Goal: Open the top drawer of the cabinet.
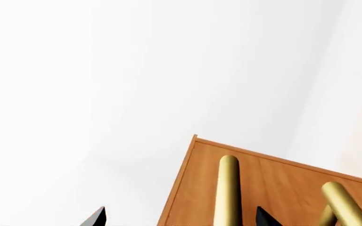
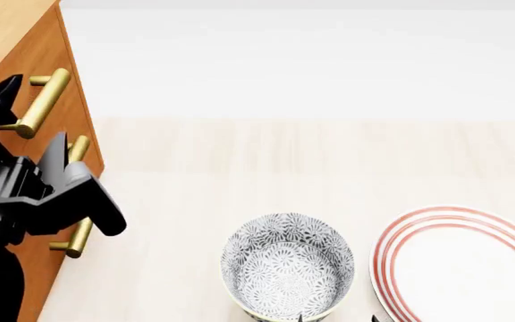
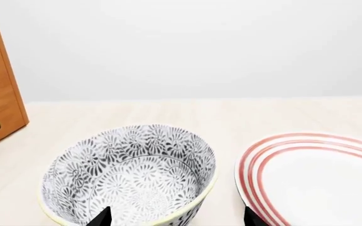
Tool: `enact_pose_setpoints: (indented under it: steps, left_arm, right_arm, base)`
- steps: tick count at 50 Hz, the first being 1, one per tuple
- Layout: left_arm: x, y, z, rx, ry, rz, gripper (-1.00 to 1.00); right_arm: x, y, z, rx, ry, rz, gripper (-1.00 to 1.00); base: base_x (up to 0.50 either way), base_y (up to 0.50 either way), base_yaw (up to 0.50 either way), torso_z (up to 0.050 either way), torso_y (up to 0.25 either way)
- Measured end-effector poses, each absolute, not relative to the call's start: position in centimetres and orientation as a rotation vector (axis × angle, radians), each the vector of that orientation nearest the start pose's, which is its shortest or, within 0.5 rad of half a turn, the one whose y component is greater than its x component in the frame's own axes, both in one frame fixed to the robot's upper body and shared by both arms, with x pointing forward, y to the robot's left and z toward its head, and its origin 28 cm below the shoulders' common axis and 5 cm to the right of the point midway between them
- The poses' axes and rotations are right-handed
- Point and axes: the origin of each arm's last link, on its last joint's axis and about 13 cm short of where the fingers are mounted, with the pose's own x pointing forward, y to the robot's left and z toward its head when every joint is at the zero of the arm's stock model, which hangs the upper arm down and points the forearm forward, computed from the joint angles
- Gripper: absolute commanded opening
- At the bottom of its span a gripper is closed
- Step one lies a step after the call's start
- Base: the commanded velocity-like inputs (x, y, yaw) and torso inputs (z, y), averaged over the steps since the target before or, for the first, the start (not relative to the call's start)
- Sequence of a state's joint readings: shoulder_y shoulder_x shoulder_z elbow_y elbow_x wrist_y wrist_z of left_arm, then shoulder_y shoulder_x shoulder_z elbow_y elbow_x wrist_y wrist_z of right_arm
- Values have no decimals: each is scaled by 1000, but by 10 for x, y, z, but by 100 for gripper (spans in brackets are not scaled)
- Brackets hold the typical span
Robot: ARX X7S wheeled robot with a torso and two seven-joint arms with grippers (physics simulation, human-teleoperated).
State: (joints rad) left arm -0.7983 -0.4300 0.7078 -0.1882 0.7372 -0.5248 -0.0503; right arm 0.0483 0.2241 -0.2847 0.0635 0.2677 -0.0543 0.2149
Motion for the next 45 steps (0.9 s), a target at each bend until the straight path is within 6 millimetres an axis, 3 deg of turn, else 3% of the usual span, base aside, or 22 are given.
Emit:
enact_pose_setpoints:
  steps: [45]
  left_arm:
    - [361,266,152,1444,-90,150,100]
  right_arm:
    - [212,-96,5,42,45,55,100]
  base:
    - [0,0,0,0,0]
